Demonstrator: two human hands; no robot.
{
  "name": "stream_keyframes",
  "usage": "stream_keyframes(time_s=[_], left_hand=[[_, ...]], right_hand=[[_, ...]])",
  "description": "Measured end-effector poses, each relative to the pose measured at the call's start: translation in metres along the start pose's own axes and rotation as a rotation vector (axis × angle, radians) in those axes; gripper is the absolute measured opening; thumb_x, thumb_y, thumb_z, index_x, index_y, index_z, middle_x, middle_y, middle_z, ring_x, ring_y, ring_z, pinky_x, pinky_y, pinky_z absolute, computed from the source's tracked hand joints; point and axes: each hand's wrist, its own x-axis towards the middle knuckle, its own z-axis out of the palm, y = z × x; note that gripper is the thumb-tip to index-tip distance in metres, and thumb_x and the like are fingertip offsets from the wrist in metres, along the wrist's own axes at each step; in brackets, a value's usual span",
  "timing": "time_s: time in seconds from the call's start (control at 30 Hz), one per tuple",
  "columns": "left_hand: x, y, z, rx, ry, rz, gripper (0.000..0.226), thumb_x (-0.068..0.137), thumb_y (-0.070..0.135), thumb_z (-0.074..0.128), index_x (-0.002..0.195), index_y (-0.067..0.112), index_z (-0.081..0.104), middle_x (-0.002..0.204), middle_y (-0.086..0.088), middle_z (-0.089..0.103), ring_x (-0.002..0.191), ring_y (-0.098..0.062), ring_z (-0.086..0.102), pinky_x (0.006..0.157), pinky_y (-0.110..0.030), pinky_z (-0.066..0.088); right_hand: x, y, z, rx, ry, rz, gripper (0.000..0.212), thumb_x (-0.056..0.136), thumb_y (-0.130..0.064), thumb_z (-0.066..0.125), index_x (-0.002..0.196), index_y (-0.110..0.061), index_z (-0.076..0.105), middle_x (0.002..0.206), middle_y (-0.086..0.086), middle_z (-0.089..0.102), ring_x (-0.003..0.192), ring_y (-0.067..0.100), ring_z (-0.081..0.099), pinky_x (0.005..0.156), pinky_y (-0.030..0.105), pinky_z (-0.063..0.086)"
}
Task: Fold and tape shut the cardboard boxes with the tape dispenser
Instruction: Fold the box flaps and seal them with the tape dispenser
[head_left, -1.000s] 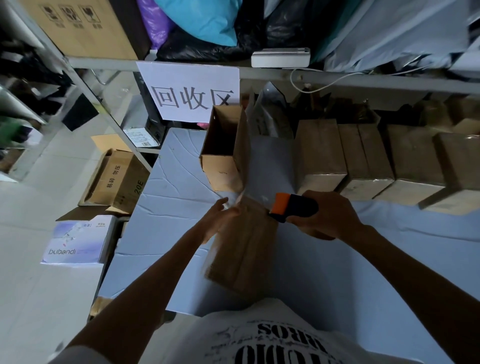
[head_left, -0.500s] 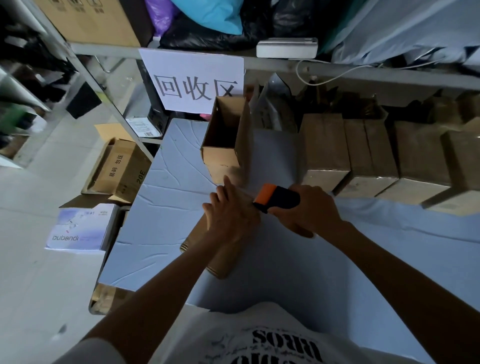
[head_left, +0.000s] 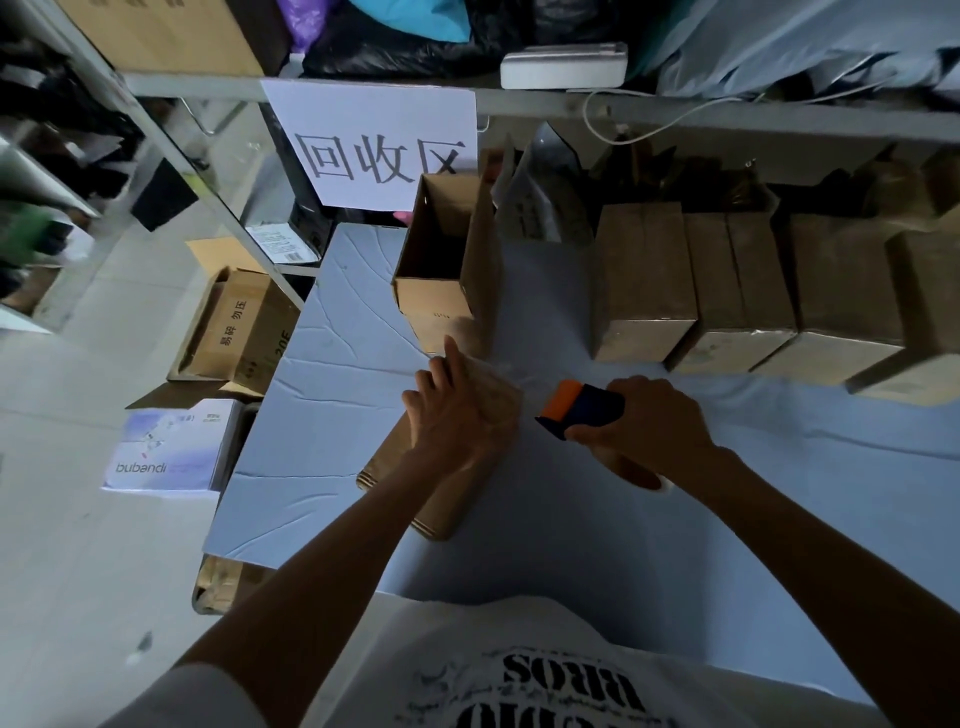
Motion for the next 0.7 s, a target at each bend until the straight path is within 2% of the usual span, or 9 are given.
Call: stream_keyframes(time_s=[0.1, 0.2, 0.3, 0.37, 0.4, 0.47, 0.53, 0.63, 0.7], left_hand=[[-0.002, 0.006, -0.002, 0.026, 0.018, -0.006, 0.118, 0.074, 0.072, 0.057, 0.151, 0.011, -0.008, 0.147, -0.01, 0.025, 0.131, -0.032, 0.03, 0.107, -0.05, 0.028], [-0.007, 0.009, -0.002, 0.005, 0.036, -0.012, 0.116, 0.075, 0.07, 0.06, 0.151, 0.011, -0.005, 0.147, -0.01, 0.026, 0.132, -0.032, 0.029, 0.109, -0.05, 0.026], [-0.007, 0.004, 0.001, 0.019, 0.099, -0.021, 0.118, 0.07, 0.072, 0.06, 0.15, 0.011, -0.002, 0.139, -0.01, 0.032, 0.124, -0.03, 0.033, 0.102, -0.047, 0.032], [-0.003, -0.003, -0.003, 0.006, 0.127, -0.059, 0.119, 0.069, 0.074, 0.059, 0.15, 0.009, 0.001, 0.138, -0.01, 0.034, 0.123, -0.03, 0.036, 0.1, -0.046, 0.033], [-0.004, -0.003, -0.004, 0.004, 0.089, -0.069, 0.119, 0.069, 0.075, 0.058, 0.15, 0.009, 0.001, 0.139, -0.01, 0.034, 0.124, -0.03, 0.036, 0.101, -0.046, 0.033], [-0.004, -0.005, 0.002, -0.001, 0.11, -0.079, 0.119, 0.069, 0.075, 0.059, 0.15, 0.011, 0.0, 0.141, -0.008, 0.033, 0.126, -0.03, 0.035, 0.104, -0.047, 0.033], [-0.004, -0.003, 0.003, -0.012, 0.128, -0.087, 0.119, 0.067, 0.078, 0.057, 0.149, 0.015, -0.001, 0.14, -0.007, 0.035, 0.125, -0.029, 0.036, 0.104, -0.047, 0.033], [-0.004, -0.005, 0.004, -0.018, 0.127, -0.09, 0.116, 0.069, 0.078, 0.053, 0.15, 0.014, -0.001, 0.14, -0.008, 0.035, 0.125, -0.029, 0.036, 0.104, -0.047, 0.033], [-0.004, -0.006, 0.003, -0.025, 0.115, -0.088, 0.114, 0.071, 0.077, 0.05, 0.15, 0.013, -0.002, 0.141, -0.008, 0.035, 0.125, -0.029, 0.036, 0.104, -0.047, 0.033]], right_hand=[[0.017, -0.018, -0.001, -0.015, -0.039, 0.062, 0.066, 0.054, -0.071, 0.074, 0.087, -0.021, 0.047, 0.082, -0.002, 0.054, 0.072, 0.016, 0.053, 0.06, 0.026, 0.037], [0.026, -0.042, 0.016, -0.161, -0.059, 0.01, 0.049, 0.067, -0.056, 0.074, 0.096, -0.02, 0.057, 0.093, 0.003, 0.062, 0.084, 0.022, 0.061, 0.067, 0.03, 0.041], [0.021, -0.043, 0.052, 0.022, -0.063, 0.098, 0.033, 0.081, -0.049, 0.065, 0.097, -0.021, 0.061, 0.097, 0.002, 0.065, 0.092, 0.022, 0.063, 0.077, 0.034, 0.049], [0.02, -0.031, 0.058, 0.094, -0.074, 0.144, 0.039, 0.084, -0.047, 0.064, 0.107, -0.016, 0.059, 0.104, 0.005, 0.063, 0.098, 0.023, 0.062, 0.085, 0.035, 0.05], [0.016, -0.025, 0.059, 0.055, -0.07, 0.125, 0.048, 0.084, -0.049, 0.064, 0.114, -0.012, 0.055, 0.107, 0.007, 0.062, 0.1, 0.024, 0.061, 0.086, 0.037, 0.05], [0.01, -0.01, 0.062, -0.072, 0.091, 0.111, 0.062, 0.081, -0.052, 0.066, 0.125, -0.012, 0.049, 0.111, 0.008, 0.059, 0.1, 0.025, 0.06, 0.083, 0.035, 0.049], [0.003, -0.003, 0.064, -0.1, 0.194, 0.094, 0.065, 0.084, -0.04, 0.068, 0.135, -0.009, 0.043, 0.122, 0.014, 0.055, 0.109, 0.029, 0.056, 0.089, 0.037, 0.046], [-0.004, 0.007, 0.076, -0.117, 0.107, 0.078, 0.067, 0.094, -0.011, 0.053, 0.149, -0.007, 0.017, 0.143, 0.021, 0.033, 0.128, 0.034, 0.038, 0.105, 0.041, 0.039], [-0.009, 0.009, 0.08, -0.066, 0.01, 0.08, 0.066, 0.095, -0.006, 0.048, 0.15, -0.006, 0.01, 0.146, 0.019, 0.028, 0.132, 0.032, 0.034, 0.107, 0.039, 0.037]])
